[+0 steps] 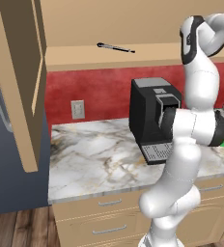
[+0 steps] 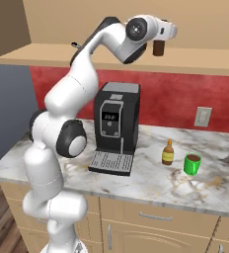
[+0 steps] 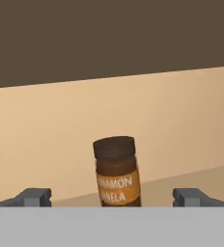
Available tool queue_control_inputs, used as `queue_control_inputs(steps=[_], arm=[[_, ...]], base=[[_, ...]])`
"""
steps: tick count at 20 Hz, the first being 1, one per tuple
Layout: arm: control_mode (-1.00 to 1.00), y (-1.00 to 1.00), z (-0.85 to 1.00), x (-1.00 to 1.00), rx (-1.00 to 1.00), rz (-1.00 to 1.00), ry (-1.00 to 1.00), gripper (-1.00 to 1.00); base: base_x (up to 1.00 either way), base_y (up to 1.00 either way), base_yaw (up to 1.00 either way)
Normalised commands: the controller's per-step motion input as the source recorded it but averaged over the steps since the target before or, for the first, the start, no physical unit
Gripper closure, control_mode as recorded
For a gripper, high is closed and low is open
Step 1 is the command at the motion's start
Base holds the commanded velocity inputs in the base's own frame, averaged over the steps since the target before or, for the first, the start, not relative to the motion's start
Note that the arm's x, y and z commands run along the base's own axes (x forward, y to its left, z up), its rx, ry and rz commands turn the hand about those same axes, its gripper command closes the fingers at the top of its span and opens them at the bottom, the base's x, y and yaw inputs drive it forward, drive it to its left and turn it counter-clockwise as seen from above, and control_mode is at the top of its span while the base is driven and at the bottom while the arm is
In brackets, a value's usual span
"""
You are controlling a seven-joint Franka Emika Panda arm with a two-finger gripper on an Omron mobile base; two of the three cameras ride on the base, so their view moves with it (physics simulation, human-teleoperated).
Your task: Pick the cinnamon and honey bottle from the cabinet and place them next to the mug.
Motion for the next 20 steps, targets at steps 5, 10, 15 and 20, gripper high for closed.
queue_control_inputs(steps=[5, 10, 15, 20], arm=[[-1.00, -0.24, -0.24, 0.61, 0.00, 0.01, 0.00, -1.00], [-1.00, -0.08, -0.06, 0.37, 0.00, 0.00, 0.00, -1.00], [-1.00, -0.01, 0.00, 0.10, 0.00, 0.00, 0.00, -1.00], [-1.00, 0.00, -0.05, 0.41, 0.00, 0.00, 0.00, -1.00]], base=[[0.00, 0.00, 0.00], [0.00, 0.00, 0.00], [0.00, 0.00, 0.00], [0.00, 0.00, 0.00]])
